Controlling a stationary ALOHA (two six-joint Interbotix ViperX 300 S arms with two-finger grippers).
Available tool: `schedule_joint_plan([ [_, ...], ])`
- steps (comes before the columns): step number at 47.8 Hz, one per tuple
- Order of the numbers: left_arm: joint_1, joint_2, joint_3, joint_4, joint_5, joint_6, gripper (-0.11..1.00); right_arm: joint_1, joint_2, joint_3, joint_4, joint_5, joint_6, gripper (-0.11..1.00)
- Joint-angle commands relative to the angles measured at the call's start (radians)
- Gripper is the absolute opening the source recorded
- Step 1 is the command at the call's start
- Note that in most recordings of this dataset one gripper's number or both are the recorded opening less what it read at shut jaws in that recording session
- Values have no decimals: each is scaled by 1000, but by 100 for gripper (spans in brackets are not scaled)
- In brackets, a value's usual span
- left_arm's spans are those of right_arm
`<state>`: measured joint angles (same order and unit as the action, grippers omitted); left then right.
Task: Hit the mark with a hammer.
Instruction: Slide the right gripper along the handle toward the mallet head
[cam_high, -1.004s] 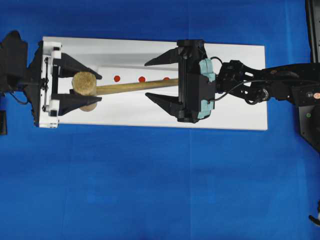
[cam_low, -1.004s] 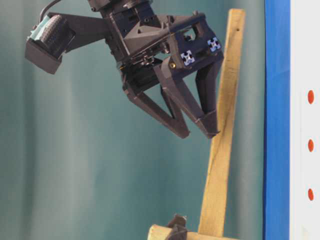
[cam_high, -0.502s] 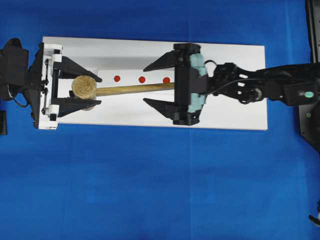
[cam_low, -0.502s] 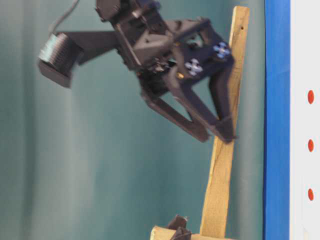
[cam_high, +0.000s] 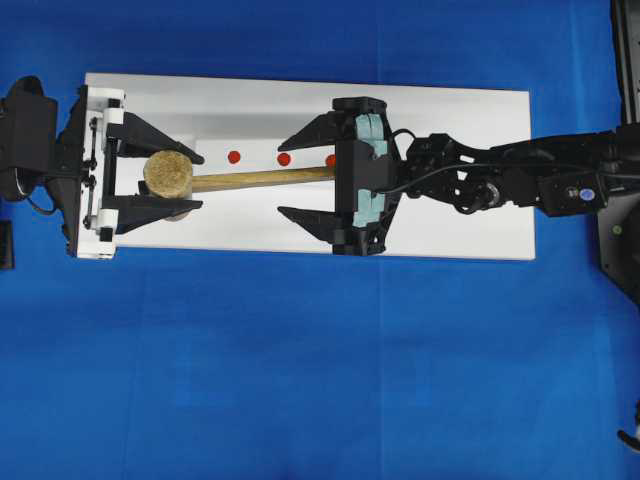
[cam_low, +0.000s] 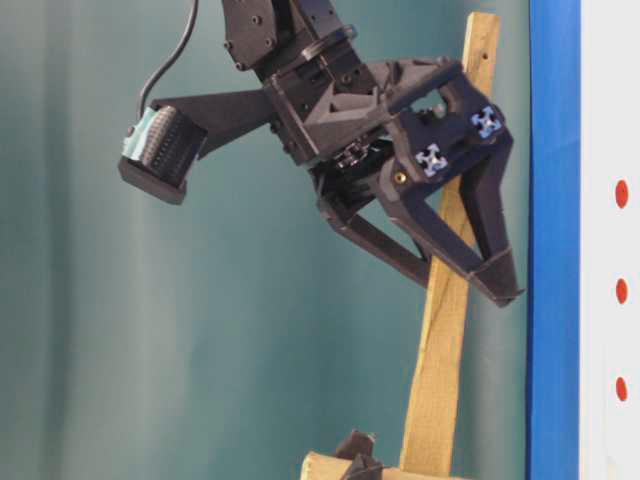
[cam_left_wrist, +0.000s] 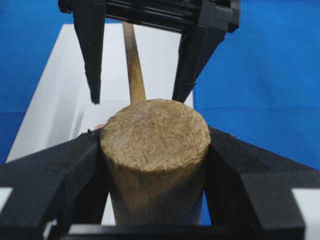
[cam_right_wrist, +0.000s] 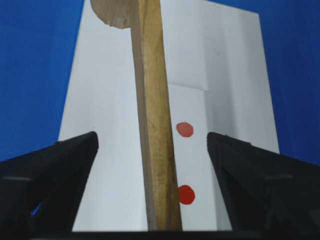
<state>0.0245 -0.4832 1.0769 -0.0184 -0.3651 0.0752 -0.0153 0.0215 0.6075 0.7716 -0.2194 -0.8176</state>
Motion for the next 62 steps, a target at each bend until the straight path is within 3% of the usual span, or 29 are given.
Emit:
schedule_joint_plan([
  [1, -2, -18, -25, 2, -8, 2, 45, 2, -9, -23, 2, -8, 2, 72],
  [9, -2, -18, -28, 2, -8, 0, 45, 3, -8, -20, 0, -2, -2, 23],
  [14, -2, -18, -29, 2, -8, 2, 45, 2, -9, -20, 0, 5, -2, 5],
  [40, -2, -21, -29, 2, -18, -6, 47, 2, -9, -21, 3, 2, 2, 4],
  [49, -2, -23, -28, 3, -18, -12, 89, 2, -9, -23, 5, 0, 5, 2],
  [62, -2, -46, -12, 2, -14, -8, 89, 2, -14, -18, 9, 5, 5, 2],
])
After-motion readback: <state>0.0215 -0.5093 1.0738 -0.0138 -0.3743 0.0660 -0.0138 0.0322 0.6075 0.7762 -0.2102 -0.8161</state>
